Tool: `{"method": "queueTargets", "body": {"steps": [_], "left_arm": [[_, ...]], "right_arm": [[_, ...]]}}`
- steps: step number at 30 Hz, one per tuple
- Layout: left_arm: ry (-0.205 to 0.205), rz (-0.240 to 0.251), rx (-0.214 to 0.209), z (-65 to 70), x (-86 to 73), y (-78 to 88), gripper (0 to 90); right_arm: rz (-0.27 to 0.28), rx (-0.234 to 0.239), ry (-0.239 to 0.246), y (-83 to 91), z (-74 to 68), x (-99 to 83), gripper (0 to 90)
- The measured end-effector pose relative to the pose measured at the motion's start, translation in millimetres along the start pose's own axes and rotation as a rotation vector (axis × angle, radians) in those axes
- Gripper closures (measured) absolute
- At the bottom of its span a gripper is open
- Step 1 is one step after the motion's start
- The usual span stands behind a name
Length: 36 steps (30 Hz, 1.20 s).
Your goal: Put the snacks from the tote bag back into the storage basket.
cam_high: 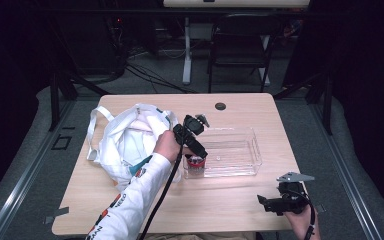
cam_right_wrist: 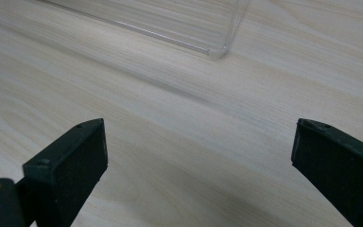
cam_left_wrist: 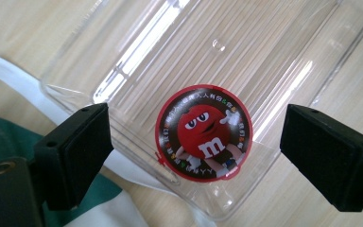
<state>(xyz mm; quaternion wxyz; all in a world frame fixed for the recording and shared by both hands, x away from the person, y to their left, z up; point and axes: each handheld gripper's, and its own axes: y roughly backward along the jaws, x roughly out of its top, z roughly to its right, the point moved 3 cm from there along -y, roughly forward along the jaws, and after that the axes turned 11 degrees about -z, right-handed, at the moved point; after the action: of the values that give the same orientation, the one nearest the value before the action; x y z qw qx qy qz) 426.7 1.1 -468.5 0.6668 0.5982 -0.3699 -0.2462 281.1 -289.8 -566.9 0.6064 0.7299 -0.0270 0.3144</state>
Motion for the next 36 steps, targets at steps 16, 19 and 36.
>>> {"method": "queueTargets", "body": {"steps": [16, 19, 36], "left_arm": [[0.015, 0.062, 0.074, -10.9, -59.0, 48.2, 8.4], [0.033, 0.073, 0.090, -14.5, -74.1, 54.4, 8.4], [0.158, 0.081, 0.135, -27.6, -183.1, 70.0, 7.1]], "right_arm": [[-0.009, -0.011, 0.002, -0.6, 0.1, 0.2, 4.3], [-0.013, -0.007, 0.003, -0.6, -0.1, 0.4, 4.3], [-0.018, -0.009, -0.002, -2.6, -0.7, 0.7, 4.4]]}}
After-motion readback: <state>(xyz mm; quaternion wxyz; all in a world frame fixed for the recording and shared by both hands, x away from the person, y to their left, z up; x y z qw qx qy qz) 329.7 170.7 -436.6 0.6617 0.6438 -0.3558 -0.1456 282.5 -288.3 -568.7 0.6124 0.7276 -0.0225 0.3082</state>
